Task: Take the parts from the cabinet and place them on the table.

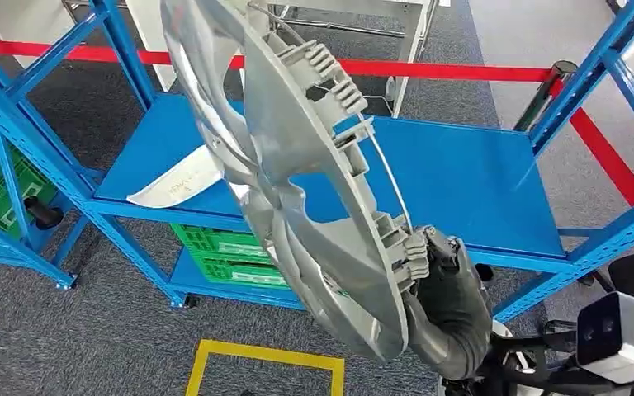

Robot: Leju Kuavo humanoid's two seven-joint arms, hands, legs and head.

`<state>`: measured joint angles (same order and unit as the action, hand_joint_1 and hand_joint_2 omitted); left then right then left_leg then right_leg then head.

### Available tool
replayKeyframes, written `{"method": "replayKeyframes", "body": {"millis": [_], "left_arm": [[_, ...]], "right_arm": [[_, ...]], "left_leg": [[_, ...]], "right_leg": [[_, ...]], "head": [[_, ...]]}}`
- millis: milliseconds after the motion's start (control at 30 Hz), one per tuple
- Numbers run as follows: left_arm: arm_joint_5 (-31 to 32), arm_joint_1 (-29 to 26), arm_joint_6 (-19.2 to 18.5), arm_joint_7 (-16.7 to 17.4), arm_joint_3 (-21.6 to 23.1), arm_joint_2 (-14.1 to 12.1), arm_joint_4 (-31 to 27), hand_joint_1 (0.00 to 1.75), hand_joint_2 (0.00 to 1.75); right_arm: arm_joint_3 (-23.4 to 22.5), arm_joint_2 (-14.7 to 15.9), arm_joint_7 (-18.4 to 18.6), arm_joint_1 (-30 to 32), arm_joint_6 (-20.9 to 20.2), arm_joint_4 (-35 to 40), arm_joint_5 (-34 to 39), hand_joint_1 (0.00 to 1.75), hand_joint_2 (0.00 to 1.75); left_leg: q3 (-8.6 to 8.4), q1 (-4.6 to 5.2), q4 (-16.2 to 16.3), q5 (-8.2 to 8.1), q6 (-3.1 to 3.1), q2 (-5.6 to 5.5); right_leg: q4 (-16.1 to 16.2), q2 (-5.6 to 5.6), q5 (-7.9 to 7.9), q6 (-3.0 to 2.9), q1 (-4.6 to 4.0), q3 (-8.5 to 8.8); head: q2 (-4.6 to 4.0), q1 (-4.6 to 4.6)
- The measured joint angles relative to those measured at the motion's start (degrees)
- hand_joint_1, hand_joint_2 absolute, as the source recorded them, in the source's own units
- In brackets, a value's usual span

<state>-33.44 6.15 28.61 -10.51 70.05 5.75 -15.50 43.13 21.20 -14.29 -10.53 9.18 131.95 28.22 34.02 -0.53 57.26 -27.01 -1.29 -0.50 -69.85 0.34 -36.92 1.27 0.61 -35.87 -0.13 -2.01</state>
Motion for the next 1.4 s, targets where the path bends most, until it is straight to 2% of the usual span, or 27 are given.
{"method": "replayKeyframes", "body": {"millis": [33,67,100,167,200,233,267,300,400,433,533,567,633,700,733,800,867,900,933,1000,1033,1067,1133,1200,1233,1267,1400], "left_arm": [[0.0,-0.04,-0.15,0.0,0.0,0.0,0.0,0.0,1.75],[-0.02,-0.05,-0.33,0.02,0.0,-0.02,0.0,0.0,1.75],[-0.07,-0.05,-0.39,0.02,0.0,-0.02,0.0,0.0,1.75],[-0.13,-0.05,-0.46,0.04,-0.02,0.0,0.0,0.0,1.75],[-0.15,-0.05,-0.46,0.04,-0.02,-0.07,0.0,0.0,1.75],[-0.18,0.03,-0.46,0.07,-0.02,-0.15,0.02,0.0,1.75],[-0.22,0.07,-0.52,0.15,-0.02,-0.24,-0.02,0.0,1.75],[-0.3,-0.03,-0.55,0.22,-0.02,-0.24,0.0,0.0,1.75],[-0.35,-0.27,-0.57,0.39,-0.02,-0.35,0.0,0.0,1.75],[-0.35,-0.27,-0.61,0.39,-0.02,-0.35,0.0,0.0,1.75],[-0.55,-0.25,-0.61,0.39,-0.02,-0.37,0.0,0.0,1.75],[-0.63,-0.27,-0.63,0.39,-0.02,-0.39,0.0,0.0,1.75],[-0.7,-0.26,-0.63,0.39,-0.02,-0.39,-0.02,0.0,1.75],[-0.72,-0.11,-0.63,0.39,-0.02,-0.39,-0.02,0.0,1.75],[-0.74,0.06,-0.63,0.39,-0.02,-0.5,0.0,0.0,1.75],[-0.81,0.16,-0.63,0.39,-0.02,-0.5,-0.02,0.0,1.75],[-0.94,-0.18,-0.61,0.42,-0.02,-0.63,-0.02,0.0,1.75],[-0.94,-0.21,-0.61,0.46,-0.04,-0.61,-0.02,0.0,1.75],[-0.94,-0.11,-0.63,0.48,-0.04,-0.59,-0.02,0.0,1.75],[-0.96,-0.08,-0.66,0.48,-0.02,-0.46,-0.02,0.0,1.75],[-1.03,-0.12,-0.66,0.48,-0.04,-0.46,-0.02,0.0,1.75],[-1.11,-0.11,-0.66,0.48,-0.04,-0.46,-0.02,0.0,1.75],[-1.16,-0.08,-0.66,0.57,-0.04,-0.41,-0.02,0.0,1.75],[-1.18,-0.09,-0.66,0.57,-0.04,-0.42,-0.02,0.0,1.75],[-1.2,-0.07,-0.66,0.57,-0.04,-0.44,-0.02,0.0,1.75],[-1.22,-0.01,-0.66,0.57,-0.04,-0.41,-0.04,0.0,1.75],[-1.46,-0.32,-0.63,0.55,-0.04,-0.42,-0.02,0.0,1.75]], "right_arm": [[0.0,0.02,0.04,0.19,0.18,-0.02,0.0,1.75,1.75],[0.0,0.09,0.09,0.32,0.24,-0.02,0.02,1.75,1.75],[0.0,0.2,0.2,0.39,0.46,-0.04,0.02,1.75,1.75],[-0.02,0.3,0.35,0.39,0.68,-0.04,0.0,1.75,1.75],[-0.05,0.35,0.46,0.39,0.77,-0.04,0.0,1.75,1.75],[-0.07,0.35,0.5,0.39,0.86,-0.13,0.0,1.75,1.75],[-0.13,0.35,0.61,0.48,1.05,-0.07,0.0,1.75,1.75],[-0.17,0.39,0.68,0.63,1.31,-0.07,0.0,1.75,1.75],[-0.35,0.42,0.98,0.96,1.73,-0.09,0.0,1.75,1.75],[-0.4,0.44,0.96,0.98,1.75,-0.07,0.0,1.75,1.75],[-0.55,0.44,0.98,1.02,2.03,-0.09,0.0,1.75,1.75],[-0.59,0.44,1.05,1.15,2.25,-0.09,0.0,1.75,1.75],[-0.81,0.44,1.18,1.41,2.49,-0.18,0.0,1.75,1.75],[-0.94,0.44,1.22,1.4,2.63,-0.22,0.0,1.75,1.75],[-0.96,0.44,1.25,1.44,2.65,-0.22,0.0,1.75,1.75],[-0.99,0.46,1.29,1.45,2.82,-0.22,-0.2,1.75,1.75],[-1.03,0.46,1.49,1.55,2.98,-0.22,-0.2,1.75,1.75],[-1.09,0.5,1.53,1.61,3.0,-0.24,-0.22,1.75,1.75],[-1.16,0.55,1.57,1.71,3.02,-0.24,-0.22,1.75,1.75],[-1.27,0.61,1.68,1.75,3.19,-0.24,-0.35,1.75,1.75],[-1.31,0.68,1.79,1.88,3.3,-0.24,-0.44,1.75,1.75],[-1.31,0.72,1.9,1.99,3.39,-0.24,-0.5,1.75,1.75],[-1.31,0.77,2.05,2.11,3.56,-0.24,-0.65,1.75,1.75],[-1.36,0.81,2.08,2.11,3.81,-0.24,-1.07,1.75,1.75],[-1.38,0.83,2.08,2.09,3.87,-0.24,-1.2,1.75,1.75],[-1.38,0.83,2.19,2.16,4.09,-0.22,-1.31,1.75,1.75],[-1.4,0.85,2.64,2.46,5.1,-0.24,-1.64,1.75,1.75]], "left_leg": [[0.0,-0.07,0.03,-0.03,0.04,0.02],[0.0,-0.12,0.07,-0.03,0.08,0.02],[-0.04,-0.33,0.21,-0.16,0.34,0.01],[-0.02,-1.01,1.07,-0.64,1.2,-0.1],[0.17,-1.24,1.81,-1.09,1.91,-0.13],[0.71,-0.77,2.29,-1.17,2.6,-0.19],[1.09,-0.78,2.79,-1.04,2.93,-0.26],[1.13,-0.73,2.6,-0.75,3.22,-0.27],[1.32,-1.01,2.51,-0.79,4.07,-0.12],[1.83,-0.98,4.03,-3.05,4.11,0.04],[5.89,-0.75,16.77,-11.02,3.93,0.04],[6.08,-0.62,19.03,-11.91,3.61,0.04],[2.52,-0.11,15.39,-9.8,2.73,0.04],[-4.13,0.69,5.38,-5.94,1.43,0.03],[-6.04,1.08,1.62,-6.53,0.57,0.04],[-5.92,1.54,0.89,-5.78,0.81,0.02],[-5.62,1.73,0.55,-4.9,0.45,0.02],[-5.5,0.95,-0.8,-3.76,0.42,0.29],[-5.06,0.99,-1.05,-3.03,0.31,0.51],[-3.74,0.92,-0.94,-2.04,0.11,0.6],[-3.1,0.93,-0.78,-1.65,0.12,0.69],[-2.32,0.92,-0.48,-1.27,0.13,0.76],[-0.66,0.81,0.38,-0.72,0.35,0.78],[0.96,0.49,1.63,-0.37,0.83,0.76],[1.64,0.47,2.27,-0.26,1.07,0.74],[2.32,0.64,2.84,-0.06,1.47,0.66],[3.04,0.43,2.69,1.39,2.82,0.44]], "right_leg": [[-4.03,-0.01,-1.17,0.33,0.27,-2.12],[-5.39,-0.02,-1.06,0.53,0.46,-2.94],[-4.25,-0.03,0.83,0.89,0.8,-2.76],[4.55,-0.08,6.65,1.66,1.43,0.88],[9.07,-0.09,8.4,2.23,1.84,2.66],[9.1,0.34,7.35,2.34,1.17,2.79],[9.03,0.63,7.79,0.86,1.38,2.2],[8.79,0.65,7.84,0.37,1.34,1.9],[8.61,0.28,8.43,-1.18,1.34,1.4],[8.63,0.1,8.67,-1.61,1.28,1.14],[8.62,-0.29,9.41,-2.69,0.6,-0.02],[8.61,-0.31,9.74,-2.94,0.31,-0.46],[8.6,-0.28,10.35,-3.11,-0.12,-1.15],[8.62,-0.12,10.94,-3.07,-0.44,-1.49],[8.63,-0.18,11.25,-2.92,-0.25,-1.58],[8.73,-0.28,11.98,-1.97,-0.16,-2.0],[9.41,-0.27,12.96,-1.33,0.02,-1.91],[9.36,-0.16,12.81,-1.08,-0.1,-2.25],[8.65,-0.1,10.79,-0.79,-0.19,-2.64],[1.81,-0.12,4.0,-0.31,0.07,-4.29],[-2.14,-0.13,1.78,-0.02,0.13,-5.03],[-5.26,-0.13,0.93,0.25,0.15,-5.4],[-4.92,-0.15,3.33,0.65,0.47,-3.19],[3.71,-0.21,6.78,0.98,0.74,3.14],[8.03,-0.21,5.47,1.08,0.82,5.5],[10.06,0.04,4.82,0.66,0.37,6.62],[10.06,0.0,6.15,-1.89,0.36,4.97]], "head": [[0.0,0.04],[0.0,0.0],[0.0,0.0],[0.0,0.0],[0.0,-0.07],[0.0,-0.22],[0.0,-0.66],[0.0,0.06],[0.0,0.33],[0.0,0.48],[0.0,0.83],[0.0,0.83],[0.0,0.81],[0.0,0.81],[0.0,0.77],[0.0,0.66],[0.0,0.68],[0.0,0.66],[0.0,0.48],[0.0,0.02],[0.0,0.11],[0.0,0.0],[0.0,0.02],[0.0,0.04],[0.0,-0.07],[0.0,-0.24],[0.0,-0.11]]}}
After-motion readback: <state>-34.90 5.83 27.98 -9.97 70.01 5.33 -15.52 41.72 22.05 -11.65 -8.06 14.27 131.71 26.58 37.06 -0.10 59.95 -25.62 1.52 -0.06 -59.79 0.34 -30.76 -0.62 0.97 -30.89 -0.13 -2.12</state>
